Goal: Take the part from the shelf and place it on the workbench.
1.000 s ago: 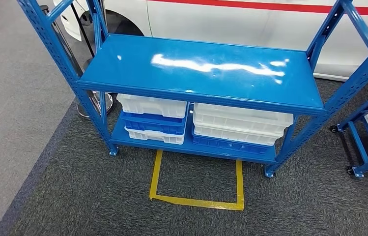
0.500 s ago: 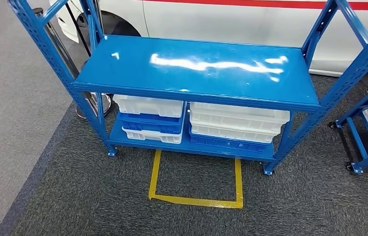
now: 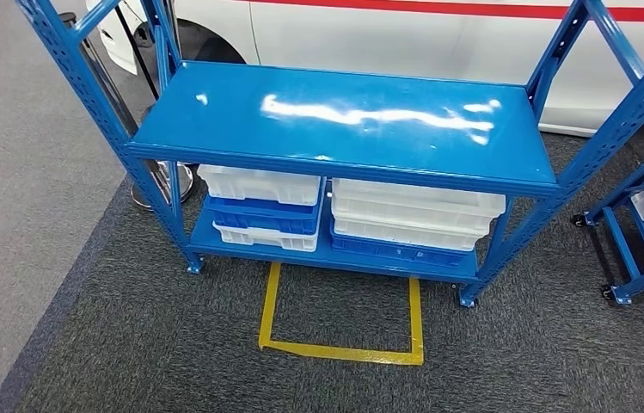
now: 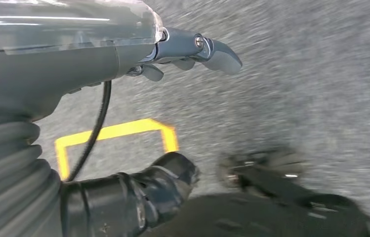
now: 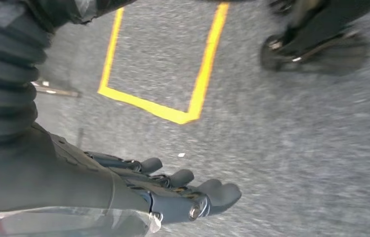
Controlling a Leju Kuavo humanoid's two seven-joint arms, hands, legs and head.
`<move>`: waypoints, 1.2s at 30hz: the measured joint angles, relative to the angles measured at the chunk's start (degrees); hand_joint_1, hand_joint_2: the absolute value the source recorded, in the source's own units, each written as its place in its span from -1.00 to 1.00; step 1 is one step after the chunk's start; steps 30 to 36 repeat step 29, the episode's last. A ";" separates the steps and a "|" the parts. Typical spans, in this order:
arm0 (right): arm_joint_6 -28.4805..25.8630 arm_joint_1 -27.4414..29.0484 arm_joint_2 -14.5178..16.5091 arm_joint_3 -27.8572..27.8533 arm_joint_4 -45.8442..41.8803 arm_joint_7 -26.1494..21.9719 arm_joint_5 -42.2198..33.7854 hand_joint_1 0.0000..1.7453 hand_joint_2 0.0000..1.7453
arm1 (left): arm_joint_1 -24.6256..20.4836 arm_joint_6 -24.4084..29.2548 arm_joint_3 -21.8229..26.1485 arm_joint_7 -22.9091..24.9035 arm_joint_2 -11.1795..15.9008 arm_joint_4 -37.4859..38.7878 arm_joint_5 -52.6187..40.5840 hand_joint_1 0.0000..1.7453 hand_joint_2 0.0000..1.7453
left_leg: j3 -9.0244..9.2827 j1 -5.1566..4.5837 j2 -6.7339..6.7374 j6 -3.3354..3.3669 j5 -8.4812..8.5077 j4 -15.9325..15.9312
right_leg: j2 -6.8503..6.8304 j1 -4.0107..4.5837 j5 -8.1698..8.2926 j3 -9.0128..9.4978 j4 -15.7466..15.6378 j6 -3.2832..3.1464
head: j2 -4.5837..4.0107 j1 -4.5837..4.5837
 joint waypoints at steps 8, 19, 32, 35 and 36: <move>2.38 4.51 -1.72 6.67 0.88 0.58 -6.82 -1.00 1.00 | -0.93 -3.07 -7.81 3.58 1.59 -3.65 10.05 -1.00 -1.00 | 0.17 0.41 0.29 1.32 0.75 -0.79 | -0.01 -0.93 -6.69 -6.52 14.62 1.98 | 0.00 0.11; 5.28 8.37 -3.41 14.51 2.28 1.02 -15.01 -1.00 1.00 | -1.24 -6.84 -16.54 8.27 3.96 -8.83 22.32 -1.00 -1.00 | -0.17 0.10 0.10 -0.28 -0.76 0.87 | 0.47 -1.41 -1.13 -0.31 1.43 1.19 | 0.00 -0.40; 6.47 6.42 -4.37 17.99 -0.61 1.18 -18.63 -1.00 1.00 | 2.18 -8.36 -20.48 10.28 4.51 -8.04 27.52 -1.00 -1.00 | -0.09 0.35 -0.10 -0.73 -0.74 0.76 | 0.14 -1.09 -1.30 -0.14 1.43 0.91 | 0.00 -0.40; 6.47 6.42 -4.37 17.99 -0.61 1.18 -18.63 -1.00 1.00 | 2.18 -8.36 -20.48 10.28 4.51 -8.04 27.52 -1.00 -1.00 | -0.09 0.35 -0.10 -0.73 -0.74 0.76 | 0.14 -1.09 -1.30 -0.14 1.43 0.91 | 0.00 -0.40; 6.47 6.42 -4.37 17.99 -0.61 1.18 -18.63 -1.00 1.00 | 2.18 -8.36 -20.48 10.28 4.51 -8.04 27.52 -1.00 -1.00 | -0.09 0.35 -0.10 -0.73 -0.74 0.76 | 0.14 -1.09 -1.30 -0.14 1.43 0.91 | 0.00 -0.40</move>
